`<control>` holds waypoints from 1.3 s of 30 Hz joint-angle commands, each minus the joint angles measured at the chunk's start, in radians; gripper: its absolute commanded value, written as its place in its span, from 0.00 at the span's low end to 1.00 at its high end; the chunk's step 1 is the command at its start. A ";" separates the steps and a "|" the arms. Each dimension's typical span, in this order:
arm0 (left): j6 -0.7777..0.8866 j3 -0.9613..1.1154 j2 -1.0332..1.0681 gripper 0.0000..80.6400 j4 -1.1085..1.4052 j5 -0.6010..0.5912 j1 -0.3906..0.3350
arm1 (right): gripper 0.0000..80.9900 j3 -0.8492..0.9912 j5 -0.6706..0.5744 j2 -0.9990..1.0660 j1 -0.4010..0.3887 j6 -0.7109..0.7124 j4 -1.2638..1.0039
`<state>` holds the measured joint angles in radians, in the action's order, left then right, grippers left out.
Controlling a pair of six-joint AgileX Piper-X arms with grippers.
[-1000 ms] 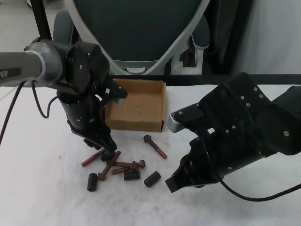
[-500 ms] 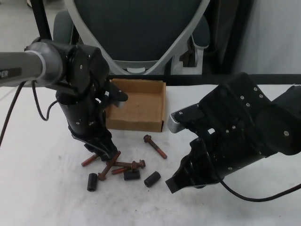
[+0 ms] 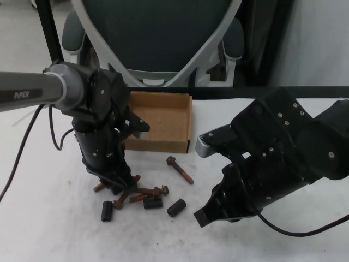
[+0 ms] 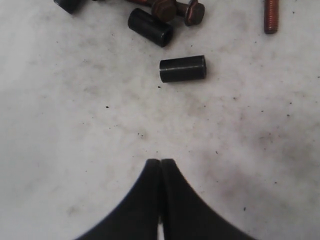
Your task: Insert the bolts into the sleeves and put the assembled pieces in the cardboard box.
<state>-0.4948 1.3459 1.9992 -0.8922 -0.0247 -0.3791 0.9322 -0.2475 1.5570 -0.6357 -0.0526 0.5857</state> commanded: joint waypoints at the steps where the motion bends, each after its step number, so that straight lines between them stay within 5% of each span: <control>1: 0.019 -0.006 0.046 0.48 0.061 0.000 -0.005 | 0.00 0.013 0.049 0.000 -0.001 -0.001 0.001; 8: 0.026 -0.003 0.037 0.01 0.072 -0.011 -0.003 | 0.00 0.013 0.093 0.002 -0.001 0.007 0.001; 16: 0.141 -0.014 -0.042 0.01 0.091 -0.205 0.044 | 0.04 0.013 0.093 0.002 -0.001 0.007 0.041; 24: 0.279 -0.257 -0.280 0.01 0.378 -0.333 0.061 | 0.51 0.013 0.091 0.002 -0.008 -0.040 0.044; 39: 0.660 -1.013 -0.755 0.01 1.315 -0.314 -0.017 | 0.48 0.053 0.089 0.068 -0.081 -0.197 -0.048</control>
<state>0.1247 0.4056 1.3011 0.2859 -0.3572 -0.3896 0.9650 -0.1545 1.5987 -0.7130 -0.2147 0.5432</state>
